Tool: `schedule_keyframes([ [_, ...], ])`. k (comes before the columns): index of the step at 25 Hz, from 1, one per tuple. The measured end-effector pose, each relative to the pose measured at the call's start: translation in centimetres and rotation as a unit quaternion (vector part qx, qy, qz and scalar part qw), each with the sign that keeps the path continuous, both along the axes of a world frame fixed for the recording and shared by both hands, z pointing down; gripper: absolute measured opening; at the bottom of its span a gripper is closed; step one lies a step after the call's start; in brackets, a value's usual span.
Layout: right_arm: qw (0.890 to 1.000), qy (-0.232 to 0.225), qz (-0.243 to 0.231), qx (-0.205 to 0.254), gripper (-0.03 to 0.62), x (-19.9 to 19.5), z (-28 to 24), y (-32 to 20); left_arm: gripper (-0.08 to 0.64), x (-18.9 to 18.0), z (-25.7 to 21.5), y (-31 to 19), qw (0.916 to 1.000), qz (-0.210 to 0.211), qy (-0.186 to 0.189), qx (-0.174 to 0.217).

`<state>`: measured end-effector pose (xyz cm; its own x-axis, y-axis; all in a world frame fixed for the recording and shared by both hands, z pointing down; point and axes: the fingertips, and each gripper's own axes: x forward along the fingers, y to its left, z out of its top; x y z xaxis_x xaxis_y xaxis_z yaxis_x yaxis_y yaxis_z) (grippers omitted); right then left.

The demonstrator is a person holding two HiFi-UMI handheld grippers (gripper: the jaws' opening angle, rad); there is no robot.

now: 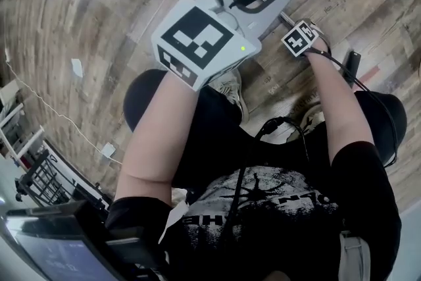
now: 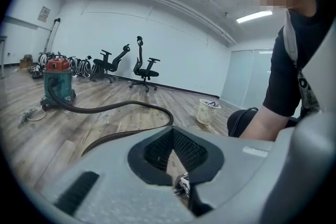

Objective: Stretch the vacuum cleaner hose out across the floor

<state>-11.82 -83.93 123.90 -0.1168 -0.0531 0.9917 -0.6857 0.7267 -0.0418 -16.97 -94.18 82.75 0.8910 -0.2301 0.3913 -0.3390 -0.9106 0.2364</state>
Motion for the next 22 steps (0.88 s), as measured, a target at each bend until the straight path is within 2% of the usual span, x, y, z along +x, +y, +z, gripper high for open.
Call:
schedule_keyframes([
  [3,1.000,0.010,0.000,0.007,0.189,0.1,-0.1,0.2,0.000,0.2,0.4,-0.1,1.0000,-0.001,0.001,-0.007],
  [8,1.000,-0.003,0.023,0.014,0.181,0.1,-0.3,0.2,0.000,-0.2,1.1,-0.3,0.9999,0.000,-0.007,-0.011],
  [14,0.999,-0.015,0.032,0.032,0.179,0.6,-2.5,-1.4,0.000,-0.3,1.6,-1.0,0.9993,-0.005,0.013,-0.034],
  [17,0.998,-0.016,0.025,0.052,0.178,1.7,-5.0,-3.1,0.004,-0.6,3.7,-0.7,0.9983,-0.010,-0.010,-0.056],
  [20,0.997,-0.003,0.001,0.071,0.178,3.3,-7.4,-4.9,0.053,-0.5,5.6,-0.2,0.9959,-0.009,-0.044,-0.079],
  [22,0.996,0.012,-0.021,0.081,0.178,4.8,-8.9,-6.4,0.087,0.1,6.3,-0.1,0.9934,-0.013,-0.046,-0.104],
])
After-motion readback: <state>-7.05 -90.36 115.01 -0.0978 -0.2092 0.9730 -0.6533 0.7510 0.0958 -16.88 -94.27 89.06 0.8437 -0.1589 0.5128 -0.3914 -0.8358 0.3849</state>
